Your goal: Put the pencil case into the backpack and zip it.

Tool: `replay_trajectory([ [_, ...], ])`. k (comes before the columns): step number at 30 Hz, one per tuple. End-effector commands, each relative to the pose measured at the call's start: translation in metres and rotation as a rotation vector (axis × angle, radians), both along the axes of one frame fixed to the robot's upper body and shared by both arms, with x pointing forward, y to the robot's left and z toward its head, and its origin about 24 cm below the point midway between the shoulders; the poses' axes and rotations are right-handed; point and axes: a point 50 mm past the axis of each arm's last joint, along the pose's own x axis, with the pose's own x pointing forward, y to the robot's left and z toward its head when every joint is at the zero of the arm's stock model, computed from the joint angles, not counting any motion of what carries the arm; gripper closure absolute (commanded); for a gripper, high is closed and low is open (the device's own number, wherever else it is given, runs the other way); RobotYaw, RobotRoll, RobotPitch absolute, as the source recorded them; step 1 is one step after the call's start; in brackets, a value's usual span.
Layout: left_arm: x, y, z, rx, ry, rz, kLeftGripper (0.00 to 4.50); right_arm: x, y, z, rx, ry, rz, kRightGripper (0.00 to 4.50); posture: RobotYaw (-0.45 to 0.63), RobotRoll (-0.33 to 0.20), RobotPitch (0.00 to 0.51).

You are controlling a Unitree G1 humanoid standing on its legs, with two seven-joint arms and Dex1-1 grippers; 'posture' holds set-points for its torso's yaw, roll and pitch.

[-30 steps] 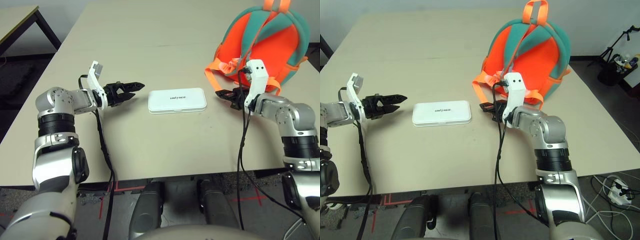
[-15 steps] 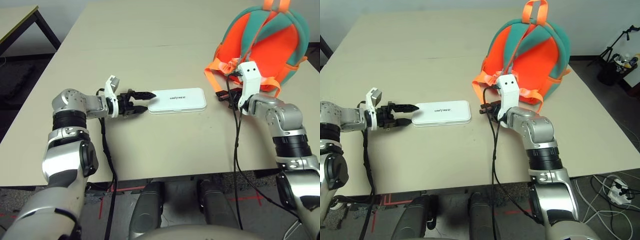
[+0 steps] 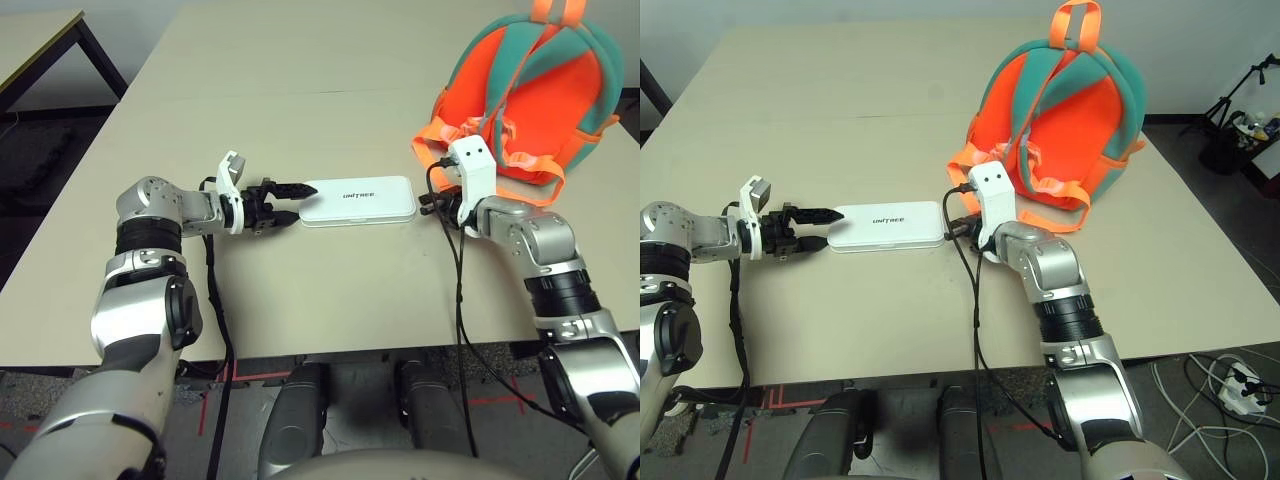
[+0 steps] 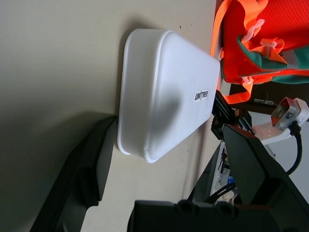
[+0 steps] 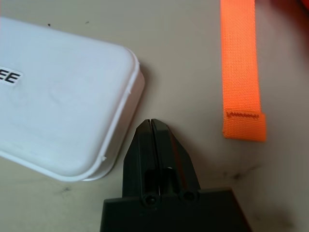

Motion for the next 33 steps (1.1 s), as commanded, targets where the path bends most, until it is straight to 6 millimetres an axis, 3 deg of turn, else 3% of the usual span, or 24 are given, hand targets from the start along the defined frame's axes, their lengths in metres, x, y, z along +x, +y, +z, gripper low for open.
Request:
replay_trajectory([
  [1, -0.002, 0.003, -0.016, 0.06, 0.042, 0.026, 0.0, 0.001, 0.006, -0.001, -0.008, -0.01, 0.037, 4.46, 0.11, 0.0, 0.142],
  [33, -0.003, 0.009, -0.026, 0.093, 0.034, 0.08, 0.0, -0.005, 0.034, -0.007, 0.009, -0.02, 0.161, 4.46, 0.13, 0.0, 0.156],
])
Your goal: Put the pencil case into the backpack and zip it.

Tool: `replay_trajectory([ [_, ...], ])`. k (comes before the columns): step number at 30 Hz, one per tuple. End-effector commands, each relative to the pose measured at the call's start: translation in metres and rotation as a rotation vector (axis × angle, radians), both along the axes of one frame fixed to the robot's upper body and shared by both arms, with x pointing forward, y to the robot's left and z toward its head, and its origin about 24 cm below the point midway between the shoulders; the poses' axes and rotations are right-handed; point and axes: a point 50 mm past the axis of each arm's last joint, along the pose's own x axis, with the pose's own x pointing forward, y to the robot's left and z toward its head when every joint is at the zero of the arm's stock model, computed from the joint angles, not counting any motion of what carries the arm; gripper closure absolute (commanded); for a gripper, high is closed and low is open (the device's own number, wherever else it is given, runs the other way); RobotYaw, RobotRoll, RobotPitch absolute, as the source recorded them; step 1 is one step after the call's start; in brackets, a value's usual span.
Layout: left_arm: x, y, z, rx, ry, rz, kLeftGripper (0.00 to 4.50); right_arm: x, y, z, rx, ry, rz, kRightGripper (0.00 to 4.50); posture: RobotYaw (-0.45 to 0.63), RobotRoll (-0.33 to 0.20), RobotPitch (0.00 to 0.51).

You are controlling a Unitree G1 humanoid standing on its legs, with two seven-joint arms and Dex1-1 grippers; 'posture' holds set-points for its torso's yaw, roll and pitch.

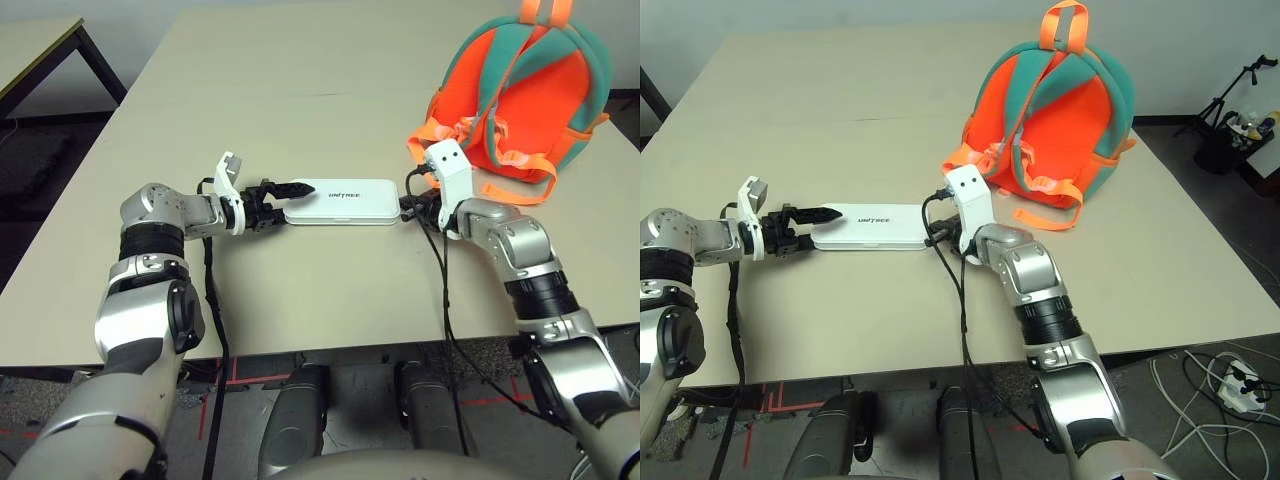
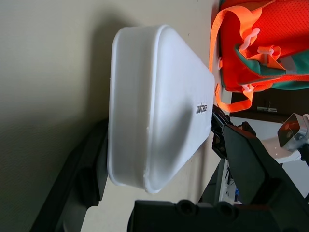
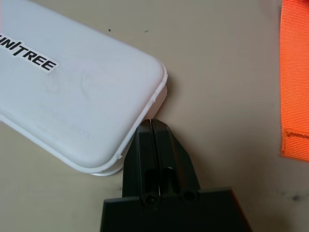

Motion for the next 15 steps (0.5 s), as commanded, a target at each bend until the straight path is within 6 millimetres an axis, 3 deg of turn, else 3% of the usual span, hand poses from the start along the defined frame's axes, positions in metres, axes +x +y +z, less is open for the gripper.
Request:
replay_trajectory([
  [1, -0.006, 0.004, -0.019, 0.066, 0.074, 0.024, 0.0, -0.002, 0.007, -0.003, 0.0, 0.001, 0.036, 4.46, 0.13, 0.0, 0.156],
  [4, -0.005, 0.004, -0.02, 0.061, 0.065, 0.033, 0.63, -0.003, 0.006, -0.005, -0.001, 0.002, 0.034, 4.5, 0.13, 0.0, 0.156],
  [10, -0.004, 0.001, -0.018, 0.042, 0.023, 0.029, 2.44, -0.004, 0.004, -0.006, -0.002, -0.001, 0.029, 4.5, 0.12, 0.0, 0.154],
  [15, -0.005, -0.004, -0.006, -0.025, -0.063, -0.022, 3.01, -0.008, -0.001, -0.004, 0.003, -0.023, 0.017, 4.5, 0.12, 0.0, 0.153],
])
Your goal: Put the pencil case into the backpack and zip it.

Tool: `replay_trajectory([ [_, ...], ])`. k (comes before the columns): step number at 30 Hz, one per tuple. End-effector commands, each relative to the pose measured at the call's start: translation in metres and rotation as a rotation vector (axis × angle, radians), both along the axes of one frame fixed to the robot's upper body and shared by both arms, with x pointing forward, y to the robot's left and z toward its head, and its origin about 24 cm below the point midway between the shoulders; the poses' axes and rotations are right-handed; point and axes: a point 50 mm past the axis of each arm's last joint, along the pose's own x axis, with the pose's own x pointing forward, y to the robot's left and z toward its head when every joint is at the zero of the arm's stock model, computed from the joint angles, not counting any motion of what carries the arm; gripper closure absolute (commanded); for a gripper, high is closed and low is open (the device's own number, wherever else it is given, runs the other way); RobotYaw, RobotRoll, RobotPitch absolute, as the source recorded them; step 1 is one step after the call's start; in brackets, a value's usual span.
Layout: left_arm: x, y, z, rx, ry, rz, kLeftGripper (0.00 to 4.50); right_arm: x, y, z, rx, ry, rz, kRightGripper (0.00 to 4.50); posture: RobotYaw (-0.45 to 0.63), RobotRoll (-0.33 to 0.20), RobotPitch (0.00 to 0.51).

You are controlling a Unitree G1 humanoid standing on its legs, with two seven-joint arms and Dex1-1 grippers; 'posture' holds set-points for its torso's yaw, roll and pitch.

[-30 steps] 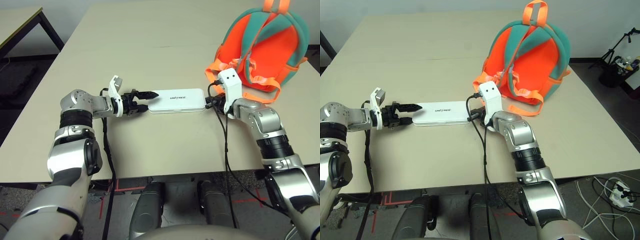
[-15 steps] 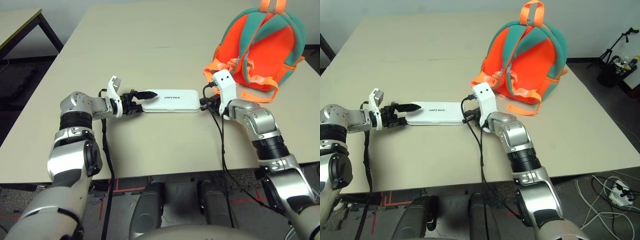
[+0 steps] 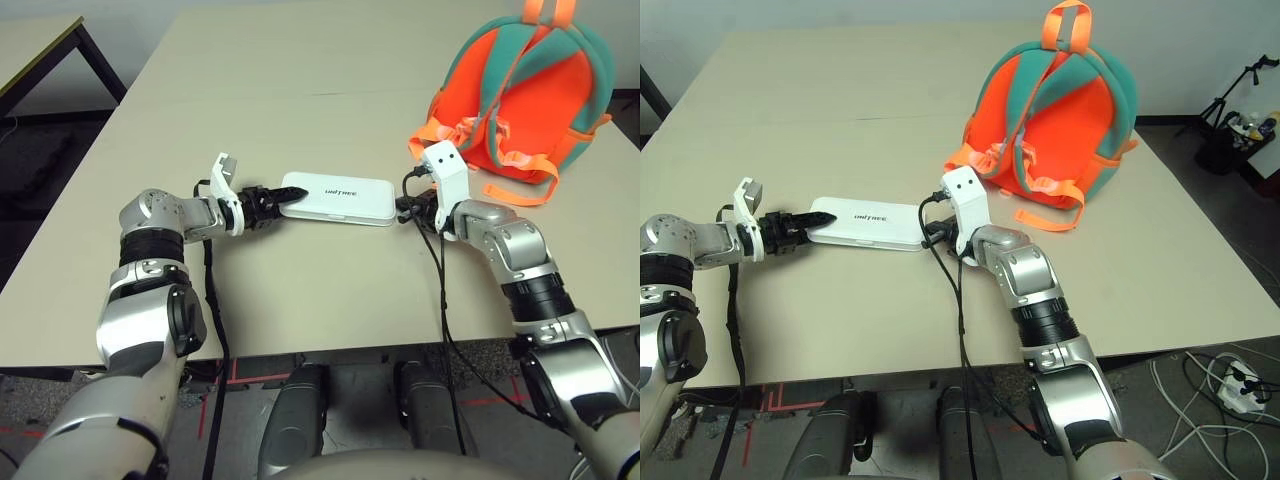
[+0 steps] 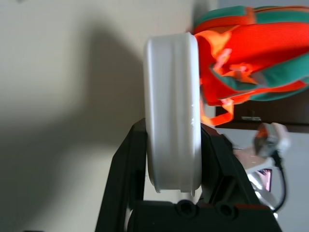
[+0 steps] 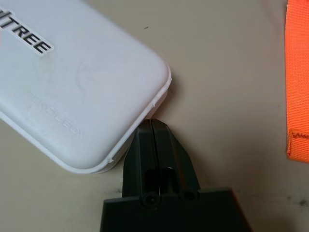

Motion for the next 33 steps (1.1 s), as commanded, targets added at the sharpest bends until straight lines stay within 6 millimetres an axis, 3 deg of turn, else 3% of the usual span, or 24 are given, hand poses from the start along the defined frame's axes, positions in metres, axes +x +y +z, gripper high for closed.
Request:
replay_trajectory([
  [1, -0.008, -0.004, -0.013, 0.029, 0.039, -0.045, 3.01, -0.007, 0.0, 0.003, 0.013, -0.023, 0.011, 4.5, 0.12, 0.0, 0.153],
  [4, -0.01, -0.006, -0.007, 0.007, -0.001, -0.08, 3.09, -0.012, -0.005, 0.012, 0.017, -0.05, -0.004, 4.5, 0.12, 0.0, 0.155],
  [7, -0.012, -0.009, 0.004, 0.003, -0.067, -0.107, 3.12, -0.022, -0.019, 0.04, 0.041, -0.125, -0.065, 3.87, 0.11, 0.0, 0.16],
  [15, -0.005, -0.015, 0.03, 0.044, -0.245, -0.053, 3.17, -0.049, -0.058, 0.127, 0.055, -0.369, -0.32, 1.45, 0.06, 0.0, 0.163],
  [20, -0.001, -0.021, 0.042, 0.046, -0.315, -0.026, 3.17, -0.053, -0.073, 0.146, 0.065, -0.425, -0.504, 0.0, 0.04, 0.0, 0.161],
  [25, 0.004, -0.029, 0.049, 0.047, -0.35, -0.014, 3.17, -0.034, -0.081, 0.142, 0.104, -0.429, -0.617, 0.0, 0.04, 0.0, 0.153],
  [33, 0.007, -0.03, 0.053, 0.024, -0.36, 0.033, 3.17, 0.014, -0.056, 0.127, 0.165, -0.439, -0.604, 0.0, 0.09, 0.0, 0.148],
])
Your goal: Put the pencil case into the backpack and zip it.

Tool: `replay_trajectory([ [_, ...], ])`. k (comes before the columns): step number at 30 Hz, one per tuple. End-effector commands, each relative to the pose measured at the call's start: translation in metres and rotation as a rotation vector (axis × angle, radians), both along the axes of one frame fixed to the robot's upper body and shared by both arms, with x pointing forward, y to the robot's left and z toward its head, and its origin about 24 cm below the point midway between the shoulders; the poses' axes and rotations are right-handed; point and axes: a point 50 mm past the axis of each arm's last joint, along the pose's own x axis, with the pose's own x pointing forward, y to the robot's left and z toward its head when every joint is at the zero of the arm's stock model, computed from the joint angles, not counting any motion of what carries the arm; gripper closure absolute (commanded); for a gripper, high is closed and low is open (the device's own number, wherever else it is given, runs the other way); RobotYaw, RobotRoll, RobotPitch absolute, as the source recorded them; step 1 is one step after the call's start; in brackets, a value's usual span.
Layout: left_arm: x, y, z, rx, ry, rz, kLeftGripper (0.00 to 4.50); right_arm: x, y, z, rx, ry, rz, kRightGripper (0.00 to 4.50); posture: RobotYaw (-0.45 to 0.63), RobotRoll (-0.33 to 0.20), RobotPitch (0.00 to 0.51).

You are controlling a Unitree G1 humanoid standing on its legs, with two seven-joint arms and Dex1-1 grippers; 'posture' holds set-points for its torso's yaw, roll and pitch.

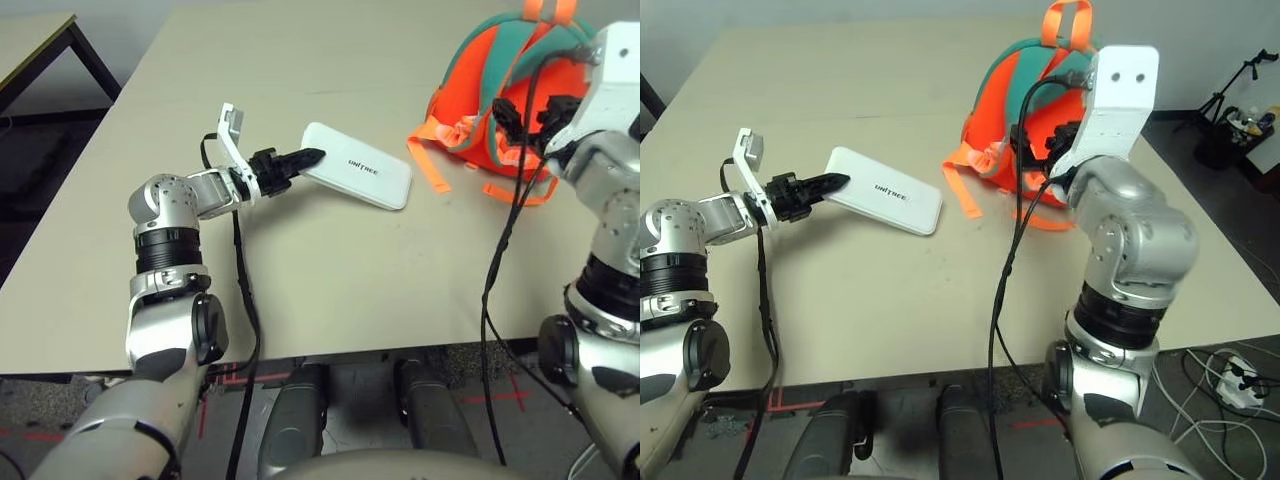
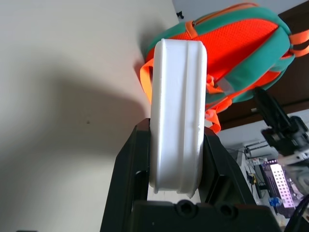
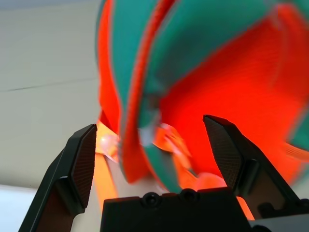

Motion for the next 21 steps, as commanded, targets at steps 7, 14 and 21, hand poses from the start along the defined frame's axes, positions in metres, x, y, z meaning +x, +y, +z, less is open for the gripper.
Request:
replay_trajectory([
  [7, -0.008, 0.01, 0.004, -0.022, -0.021, 0.048, 3.17, 0.036, -0.002, -0.02, -0.032, -0.017, -0.059, 0.0, 0.15, 0.0, 0.145],
  [14, -0.013, 0.011, 0.016, -0.048, -0.058, 0.061, 3.17, 0.045, -0.018, -0.029, -0.069, -0.034, -0.181, 0.0, 0.16, 0.0, 0.147],
  [21, -0.013, 0.009, 0.027, -0.102, -0.093, 0.056, 3.17, 0.046, -0.023, -0.027, -0.063, -0.055, -0.208, 1.42, 0.15, 0.0, 0.149],
])
